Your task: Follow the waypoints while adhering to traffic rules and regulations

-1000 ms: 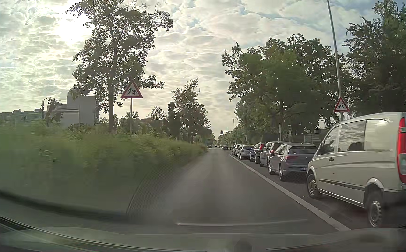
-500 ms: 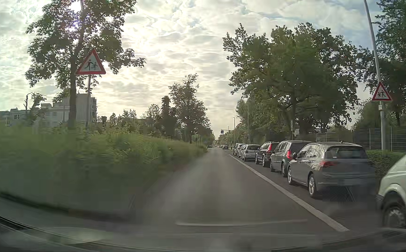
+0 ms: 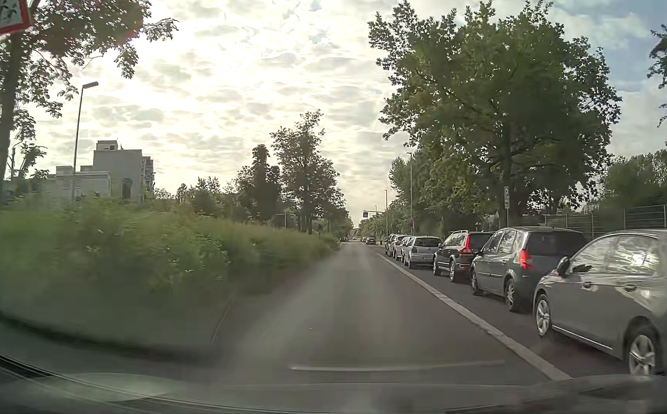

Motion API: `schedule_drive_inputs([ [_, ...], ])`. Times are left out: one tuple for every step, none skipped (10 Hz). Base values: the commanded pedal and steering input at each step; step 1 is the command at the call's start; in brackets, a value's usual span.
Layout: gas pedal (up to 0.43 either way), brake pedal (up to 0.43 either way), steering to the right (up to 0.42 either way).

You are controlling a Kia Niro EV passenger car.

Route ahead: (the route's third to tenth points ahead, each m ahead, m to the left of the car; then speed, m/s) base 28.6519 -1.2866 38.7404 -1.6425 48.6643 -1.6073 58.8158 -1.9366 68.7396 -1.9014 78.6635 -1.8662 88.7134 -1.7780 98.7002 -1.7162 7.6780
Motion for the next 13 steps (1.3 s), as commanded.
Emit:
schedule_drive_inputs([
  [0.008, 0.030, -0.001],
  [0.008, 0.030, -0.003],
  [0.008, 0.030, -0.003],
  [0.008, 0.030, -0.003],
  [0.008, 0.030, -0.003],
  [0.000, 0.030, -0.003],
  [0.000, 0.030, -0.003],
  [0.000, 0.030, -0.003],
  [0.000, 0.030, -0.002],
  [0.000, 0.030, -0.001],
  [0.000, 0.030, -0.001],
  [0.000, 0.030, 0.000],
  [0.000, 0.030, 0.000],
])
